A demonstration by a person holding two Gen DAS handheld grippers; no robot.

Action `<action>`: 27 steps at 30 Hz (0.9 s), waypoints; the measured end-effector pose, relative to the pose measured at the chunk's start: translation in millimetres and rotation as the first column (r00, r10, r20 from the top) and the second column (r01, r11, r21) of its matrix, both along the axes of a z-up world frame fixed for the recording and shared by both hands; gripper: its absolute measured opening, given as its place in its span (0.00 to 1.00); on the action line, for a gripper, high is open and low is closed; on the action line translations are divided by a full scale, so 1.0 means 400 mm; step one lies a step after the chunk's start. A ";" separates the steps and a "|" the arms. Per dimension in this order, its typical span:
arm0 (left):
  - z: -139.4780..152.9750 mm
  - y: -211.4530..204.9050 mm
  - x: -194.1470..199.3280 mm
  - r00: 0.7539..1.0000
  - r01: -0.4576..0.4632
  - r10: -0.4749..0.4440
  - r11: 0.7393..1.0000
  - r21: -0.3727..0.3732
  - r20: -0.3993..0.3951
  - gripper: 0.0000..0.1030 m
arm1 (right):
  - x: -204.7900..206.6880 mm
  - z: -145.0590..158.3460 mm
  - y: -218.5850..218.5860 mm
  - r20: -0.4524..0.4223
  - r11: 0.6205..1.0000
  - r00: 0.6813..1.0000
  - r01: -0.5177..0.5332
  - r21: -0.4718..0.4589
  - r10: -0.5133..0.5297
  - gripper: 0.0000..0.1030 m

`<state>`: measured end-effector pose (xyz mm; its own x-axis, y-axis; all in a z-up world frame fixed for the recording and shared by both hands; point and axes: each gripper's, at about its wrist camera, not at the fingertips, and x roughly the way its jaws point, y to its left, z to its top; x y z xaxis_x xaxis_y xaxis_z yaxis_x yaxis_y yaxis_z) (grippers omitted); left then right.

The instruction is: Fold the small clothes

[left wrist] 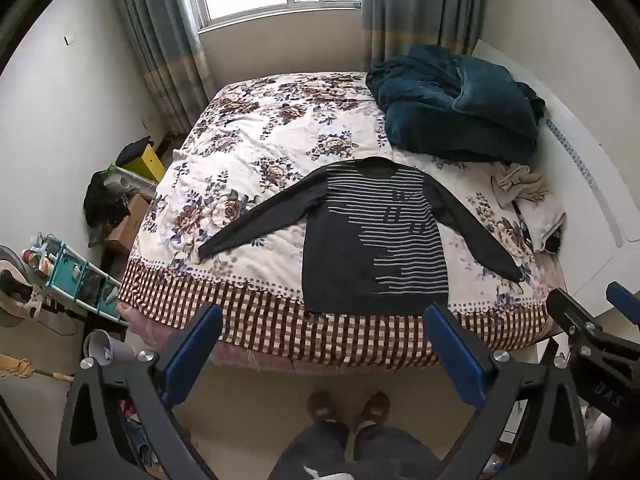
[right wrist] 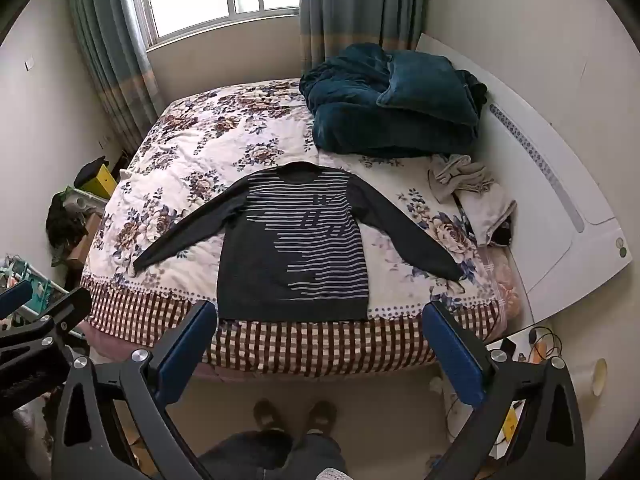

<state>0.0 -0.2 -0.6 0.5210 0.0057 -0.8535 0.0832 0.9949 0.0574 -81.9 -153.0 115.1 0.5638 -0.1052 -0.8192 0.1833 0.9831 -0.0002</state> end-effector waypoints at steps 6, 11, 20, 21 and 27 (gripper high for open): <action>0.006 0.012 -0.003 1.000 -0.002 0.002 1.000 -0.001 0.000 1.00 | -0.002 0.001 -0.001 0.000 1.000 1.000 -0.005 0.018 0.005 1.00; 0.011 0.030 -0.005 1.000 0.000 0.000 1.000 -0.013 -0.004 1.00 | 0.000 -0.005 -0.002 0.002 1.000 1.000 -0.001 0.017 0.001 1.00; 0.002 0.014 0.000 1.000 -0.005 0.005 1.000 -0.005 -0.006 1.00 | 0.004 0.000 0.007 -0.004 1.000 1.000 -0.001 0.030 0.001 1.00; 0.003 0.015 0.000 1.000 -0.005 0.005 1.000 -0.005 -0.006 1.00 | 0.009 -0.007 0.010 -0.003 1.000 1.000 -0.001 0.026 0.001 1.00; 0.003 0.005 0.009 1.000 -0.006 0.006 1.000 -0.008 -0.004 1.00 | 0.016 -0.001 0.012 0.007 1.000 1.000 -0.012 0.024 0.012 1.00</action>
<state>3.6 1.8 0.6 0.5173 0.0020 -0.8558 0.0770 0.9958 0.0489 -75.6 -148.3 114.8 0.5708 -0.0790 -0.8173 0.1712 0.9849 0.0244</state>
